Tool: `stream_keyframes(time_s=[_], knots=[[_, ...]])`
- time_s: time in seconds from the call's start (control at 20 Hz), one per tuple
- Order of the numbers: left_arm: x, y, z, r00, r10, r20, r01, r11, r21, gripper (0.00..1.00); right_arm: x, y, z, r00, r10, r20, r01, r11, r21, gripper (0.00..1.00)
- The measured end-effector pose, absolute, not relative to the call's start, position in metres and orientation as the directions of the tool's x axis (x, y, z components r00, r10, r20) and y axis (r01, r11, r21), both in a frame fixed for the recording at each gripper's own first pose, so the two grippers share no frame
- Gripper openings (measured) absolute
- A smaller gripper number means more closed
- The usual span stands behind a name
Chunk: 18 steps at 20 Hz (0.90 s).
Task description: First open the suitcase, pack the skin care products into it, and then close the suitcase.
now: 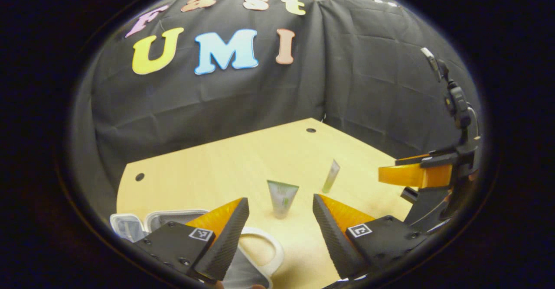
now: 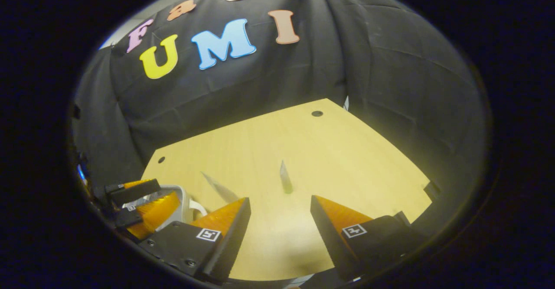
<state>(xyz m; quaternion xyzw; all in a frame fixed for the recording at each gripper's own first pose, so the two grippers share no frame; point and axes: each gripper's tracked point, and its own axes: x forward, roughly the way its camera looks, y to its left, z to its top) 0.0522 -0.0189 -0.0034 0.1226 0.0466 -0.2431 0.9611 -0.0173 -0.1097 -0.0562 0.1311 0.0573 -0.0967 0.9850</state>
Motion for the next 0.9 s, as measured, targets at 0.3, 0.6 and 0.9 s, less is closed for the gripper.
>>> stream_keyframes(time_s=[0.3, 0.6, 0.9], knots=[[0.102, -0.023, -0.038, 0.892, -0.379, -0.248, 0.426, 0.888, 0.175, 0.97, -0.012, -0.127, -0.075, 0.96, -0.186, -0.211, 0.237, 0.94, 0.247, 0.87], [0.151, -0.035, -0.065, 0.889, -0.354, -0.289, 0.398, 0.911, 0.109, 0.97, 0.005, -0.133, -0.083, 0.943, -0.173, -0.285, 0.232, 0.954, 0.189, 0.87], [0.183, -0.033, -0.062, 0.926, -0.27, -0.265, 0.325, 0.927, 0.189, 0.81, 0.015, -0.136, -0.103, 0.927, -0.145, -0.346, 0.213, 0.963, 0.167, 0.86]])
